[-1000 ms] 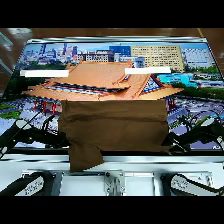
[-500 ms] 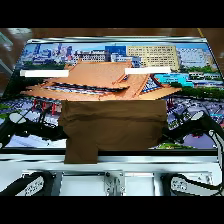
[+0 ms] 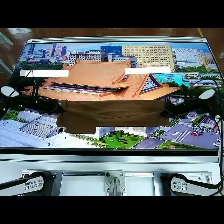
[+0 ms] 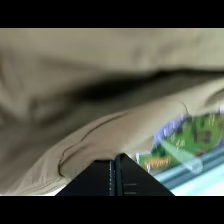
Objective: Fold the shirts.
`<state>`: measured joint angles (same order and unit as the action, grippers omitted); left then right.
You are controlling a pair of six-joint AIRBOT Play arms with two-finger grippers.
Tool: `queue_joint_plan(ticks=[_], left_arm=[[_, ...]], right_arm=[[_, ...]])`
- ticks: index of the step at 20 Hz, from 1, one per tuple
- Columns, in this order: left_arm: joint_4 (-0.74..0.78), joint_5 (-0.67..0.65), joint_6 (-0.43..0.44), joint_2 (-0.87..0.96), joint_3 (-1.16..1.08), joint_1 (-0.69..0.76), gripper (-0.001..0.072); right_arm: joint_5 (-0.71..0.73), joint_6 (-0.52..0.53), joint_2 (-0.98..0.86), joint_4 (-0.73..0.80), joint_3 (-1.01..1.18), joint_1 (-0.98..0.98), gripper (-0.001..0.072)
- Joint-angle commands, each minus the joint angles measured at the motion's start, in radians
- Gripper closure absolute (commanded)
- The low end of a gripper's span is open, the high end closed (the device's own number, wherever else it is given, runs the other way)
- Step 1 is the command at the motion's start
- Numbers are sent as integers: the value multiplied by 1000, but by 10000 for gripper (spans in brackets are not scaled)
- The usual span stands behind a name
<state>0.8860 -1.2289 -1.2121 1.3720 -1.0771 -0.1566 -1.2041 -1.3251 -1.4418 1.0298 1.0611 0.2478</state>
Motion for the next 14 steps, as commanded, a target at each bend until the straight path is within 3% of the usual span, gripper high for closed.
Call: queue_joint_plan(ticks=[1,7,14], left_arm=[[-44,-3,-41,191,-185,-1,667],[-111,-13,-35,381,-415,-9,667],[-66,-74,-122,474,-419,-26,669]], right_arm=[[108,-56,-99,46,113,-64,650],[142,-72,-277,49,288,-95,650],[117,-85,-314,117,314,-95,634]])
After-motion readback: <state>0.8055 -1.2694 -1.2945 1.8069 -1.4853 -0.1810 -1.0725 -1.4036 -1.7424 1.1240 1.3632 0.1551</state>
